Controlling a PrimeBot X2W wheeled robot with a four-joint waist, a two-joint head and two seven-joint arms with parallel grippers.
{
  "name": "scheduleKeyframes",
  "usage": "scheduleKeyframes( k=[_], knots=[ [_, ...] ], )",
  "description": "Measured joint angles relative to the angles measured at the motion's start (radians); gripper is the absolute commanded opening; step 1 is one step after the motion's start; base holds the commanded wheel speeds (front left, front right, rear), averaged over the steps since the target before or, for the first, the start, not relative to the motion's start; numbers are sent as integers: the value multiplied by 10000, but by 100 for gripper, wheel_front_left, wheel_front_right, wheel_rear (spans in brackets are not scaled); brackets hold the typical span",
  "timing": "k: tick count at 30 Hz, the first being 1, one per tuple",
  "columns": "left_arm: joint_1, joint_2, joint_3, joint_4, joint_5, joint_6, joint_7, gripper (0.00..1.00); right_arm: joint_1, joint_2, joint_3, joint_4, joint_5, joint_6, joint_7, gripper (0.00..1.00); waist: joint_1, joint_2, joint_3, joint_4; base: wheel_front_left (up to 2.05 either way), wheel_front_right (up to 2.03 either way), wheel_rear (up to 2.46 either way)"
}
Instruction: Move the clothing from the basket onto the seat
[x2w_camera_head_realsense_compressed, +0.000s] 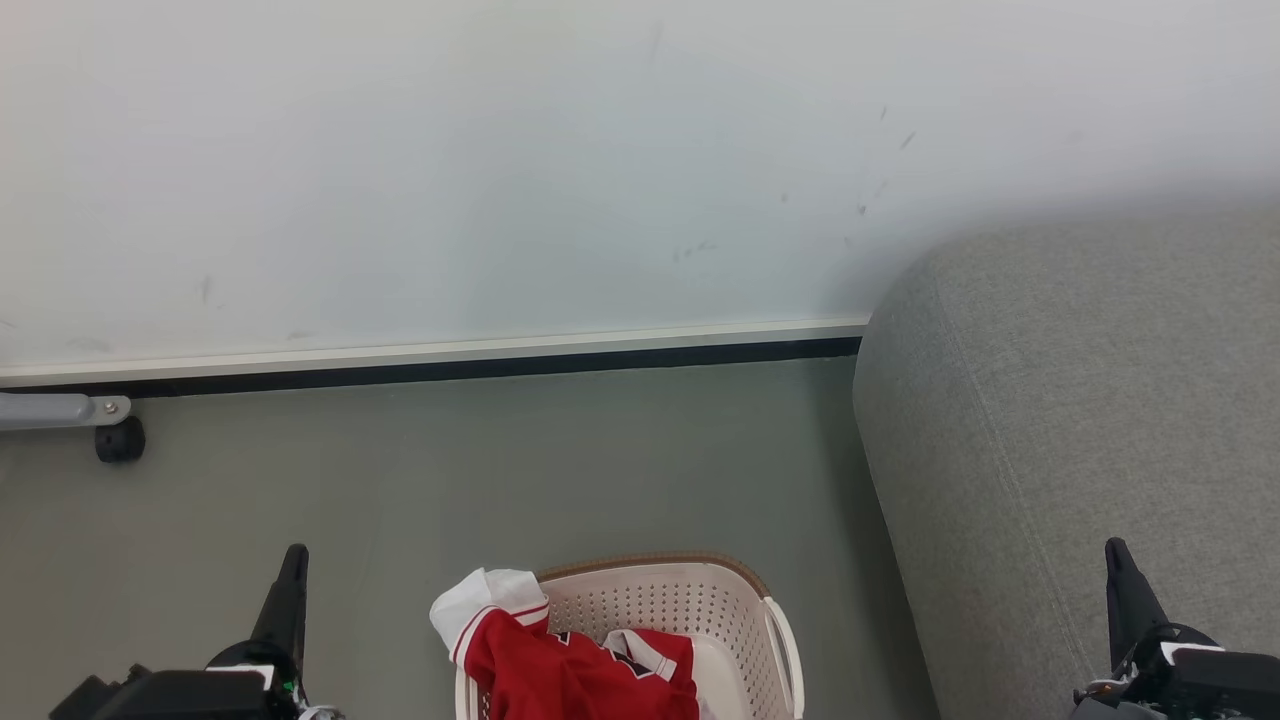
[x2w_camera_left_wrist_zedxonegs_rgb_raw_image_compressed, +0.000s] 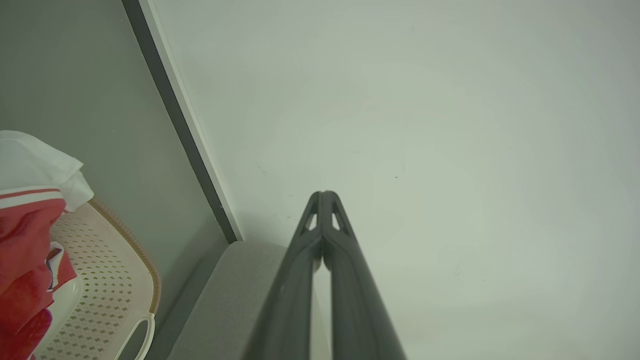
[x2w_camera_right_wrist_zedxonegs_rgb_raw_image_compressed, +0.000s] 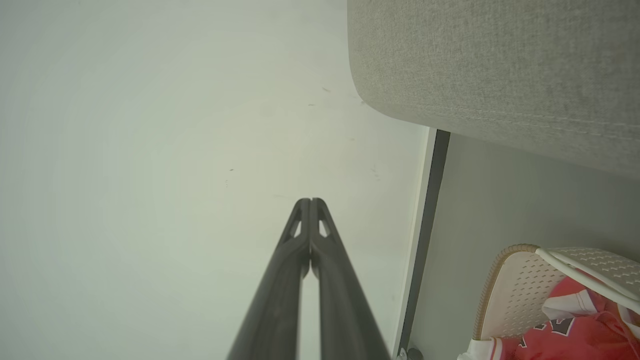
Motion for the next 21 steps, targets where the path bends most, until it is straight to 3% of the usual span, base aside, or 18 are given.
scheduleKeyframes(
  k=[16,17,21],
  knots=[
    [44,-12,-13,82,0,4,-2,0,35,15,12,88,-2,-2,-2,0,0,0,0,0,0,0,0],
    [119,-33,-19,188,0,10,-2,100,102,42,19,188,-4,-13,0,100,1,0,0,0,0,0,0],
    [490,-115,-94,481,2,13,-13,100,460,157,105,497,-4,-17,-33,100,0,0,-1,-1,0,0,0]
  ],
)
